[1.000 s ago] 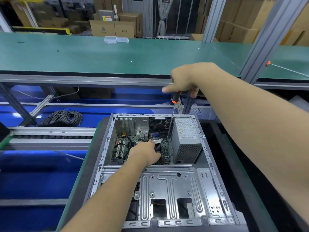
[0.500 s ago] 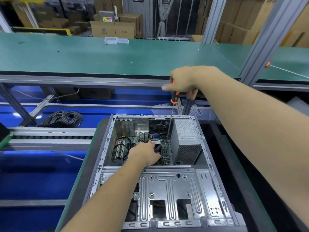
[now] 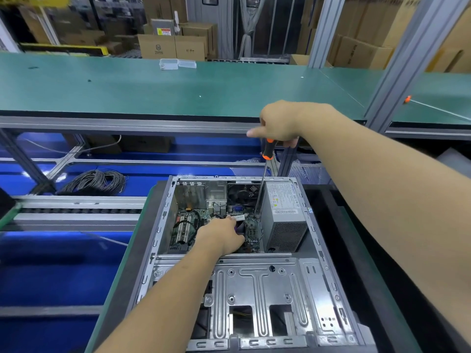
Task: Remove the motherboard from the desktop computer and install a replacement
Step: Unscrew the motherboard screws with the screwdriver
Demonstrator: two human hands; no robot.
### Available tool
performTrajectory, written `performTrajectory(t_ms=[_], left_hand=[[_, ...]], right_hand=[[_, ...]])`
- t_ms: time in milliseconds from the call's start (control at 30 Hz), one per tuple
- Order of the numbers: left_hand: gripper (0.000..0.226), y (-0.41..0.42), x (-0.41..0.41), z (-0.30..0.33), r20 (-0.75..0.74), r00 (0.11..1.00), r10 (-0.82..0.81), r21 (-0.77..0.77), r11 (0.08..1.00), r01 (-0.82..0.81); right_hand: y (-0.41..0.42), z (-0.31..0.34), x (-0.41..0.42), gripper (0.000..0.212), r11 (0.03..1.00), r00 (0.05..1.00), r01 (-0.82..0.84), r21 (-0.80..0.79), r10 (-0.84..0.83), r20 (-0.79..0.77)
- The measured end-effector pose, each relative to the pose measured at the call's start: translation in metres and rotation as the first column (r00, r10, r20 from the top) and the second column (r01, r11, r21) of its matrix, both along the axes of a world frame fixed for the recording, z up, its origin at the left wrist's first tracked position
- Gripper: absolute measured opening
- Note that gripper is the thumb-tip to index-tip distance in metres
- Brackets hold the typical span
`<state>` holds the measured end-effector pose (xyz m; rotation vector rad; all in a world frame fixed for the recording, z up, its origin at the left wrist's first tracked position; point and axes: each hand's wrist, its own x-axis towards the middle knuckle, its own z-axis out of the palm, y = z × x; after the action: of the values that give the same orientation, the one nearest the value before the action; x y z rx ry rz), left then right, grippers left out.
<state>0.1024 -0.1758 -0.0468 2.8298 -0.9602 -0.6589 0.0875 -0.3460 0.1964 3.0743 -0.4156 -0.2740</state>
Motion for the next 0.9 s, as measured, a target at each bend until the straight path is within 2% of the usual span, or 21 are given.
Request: performTrajectory(t_ms=[33,100,133,233,267,367,400,500,533,600,667,733,767,833,900], left_hand=[[0.060,0.0000,0.0000,-0.0001,0.000,1.000,-0.003,0.001,1.000,0.003],[0.061,0.0000,-0.0003,-0.0008,-0.001,1.000,-0.006,0.003,1.000,0.006],[0.061,0.0001,-0.0001,-0.0007,-0.001,1.000,-0.006,0.003,1.000,0.006],[0.059,0.0003,0.0002,0.0000,-0.002,1.000,-0.010,0.007,1.000,0.010],[0.059,0.0001,0.0002,-0.0001,0.000,1.000,-0.012,0.007,1.000,0.012],[0.059,0.0004,0.0004,-0.0004,0.000,1.000,-0.010,0.004,1.000,0.010],[0.059,0.0002,0.0007,-0.0006,-0.002,1.000,-0.011,0.005,1.000,0.011],[0.060,-0.0006,0.0010,-0.0012,-0.001,1.000,-0.020,0.005,1.000,0.020],[0.059,-0.0005,0.0011,-0.0011,0.000,1.000,-0.019,0.004,1.000,0.019],[0.057,0.0000,0.0009,-0.0013,0.001,1.000,-0.018,0.003,1.000,0.018],[0.056,0.0007,0.0007,-0.0017,0.001,1.000,-0.016,0.005,1.000,0.016],[0.053,0.0004,0.0005,-0.0021,0.000,1.000,-0.016,0.005,1.000,0.016],[0.052,0.0003,0.0006,-0.0020,0.001,1.000,-0.018,0.003,1.000,0.018],[0.055,-0.0004,0.0009,-0.0015,0.001,1.000,-0.026,-0.003,1.000,0.026],[0.058,-0.0007,0.0010,-0.0014,-0.002,1.000,-0.030,-0.004,1.000,0.030]], right_hand=[[-0.0015,-0.0018,0.0011,0.041,1.000,1.000,-0.010,-0.018,0.011,0.026],[-0.0004,-0.0037,0.0004,0.018,0.998,0.997,-0.059,-0.001,0.059,0.043],[0.0004,-0.0031,-0.0004,0.016,0.997,0.996,-0.080,0.019,0.079,0.046],[-0.0011,-0.0013,-0.0017,0.044,1.000,0.998,-0.009,0.028,0.007,0.062],[-0.0029,-0.0012,-0.0009,0.047,1.000,0.998,0.009,0.010,-0.010,0.056],[-0.0029,-0.0015,0.0002,0.014,0.996,0.999,-0.036,0.080,0.036,0.003],[-0.0016,-0.0005,-0.0009,0.013,0.993,0.999,-0.036,0.114,0.039,-0.020],[-0.0016,0.0009,-0.0013,0.037,0.997,0.999,0.036,0.067,-0.035,-0.016],[-0.0024,0.0004,-0.0007,0.036,0.998,1.000,0.024,0.051,-0.024,0.004],[-0.0012,-0.0006,-0.0016,0.015,0.993,0.999,-0.038,0.109,0.038,-0.001],[0.0001,-0.0002,-0.0034,0.026,0.989,0.999,-0.030,0.148,0.036,-0.037],[-0.0005,0.0007,-0.0039,0.041,0.996,0.999,0.035,0.084,-0.033,-0.030],[-0.0018,0.0004,-0.0029,0.040,0.997,0.999,0.040,0.070,-0.040,-0.010],[-0.0013,-0.0002,-0.0020,0.023,0.995,1.000,-0.003,0.096,0.003,-0.007],[-0.0004,0.0000,-0.0033,0.028,0.995,1.000,-0.005,0.095,0.008,-0.030]])
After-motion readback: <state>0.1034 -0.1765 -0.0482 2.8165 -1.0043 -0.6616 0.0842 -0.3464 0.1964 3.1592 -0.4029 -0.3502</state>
